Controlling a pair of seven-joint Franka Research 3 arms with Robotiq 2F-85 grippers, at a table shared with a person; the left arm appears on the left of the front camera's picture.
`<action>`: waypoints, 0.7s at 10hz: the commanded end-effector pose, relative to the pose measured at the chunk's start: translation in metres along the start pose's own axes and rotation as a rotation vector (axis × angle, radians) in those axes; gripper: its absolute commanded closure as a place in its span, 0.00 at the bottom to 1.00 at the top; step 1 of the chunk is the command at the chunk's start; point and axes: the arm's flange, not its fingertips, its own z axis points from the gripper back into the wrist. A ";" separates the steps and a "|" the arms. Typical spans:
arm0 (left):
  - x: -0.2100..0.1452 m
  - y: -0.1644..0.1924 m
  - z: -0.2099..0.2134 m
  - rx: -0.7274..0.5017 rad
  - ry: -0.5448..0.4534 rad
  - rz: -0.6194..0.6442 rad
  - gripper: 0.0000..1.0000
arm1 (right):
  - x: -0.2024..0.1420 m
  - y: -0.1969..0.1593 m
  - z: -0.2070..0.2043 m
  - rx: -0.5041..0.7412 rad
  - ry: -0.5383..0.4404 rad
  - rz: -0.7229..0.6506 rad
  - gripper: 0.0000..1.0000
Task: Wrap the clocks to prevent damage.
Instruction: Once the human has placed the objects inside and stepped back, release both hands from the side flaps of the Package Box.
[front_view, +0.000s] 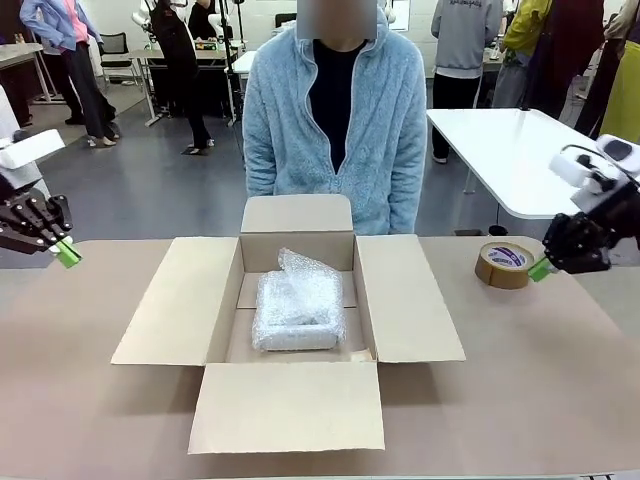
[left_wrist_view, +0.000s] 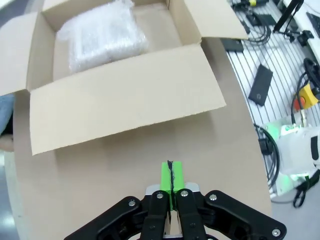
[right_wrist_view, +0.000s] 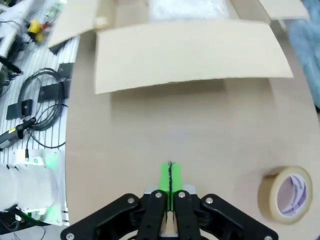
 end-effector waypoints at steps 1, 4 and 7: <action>-0.025 0.003 -0.006 0.003 -0.105 0.047 1.00 | -0.022 -0.013 -0.001 0.094 -0.077 0.021 0.99; -0.053 -0.007 -0.018 0.175 -0.127 0.219 1.00 | -0.031 -0.012 -0.013 0.063 -0.081 -0.001 0.99; -0.065 -0.021 -0.020 0.181 -0.120 0.301 1.00 | -0.021 -0.007 -0.017 0.033 -0.012 -0.092 0.99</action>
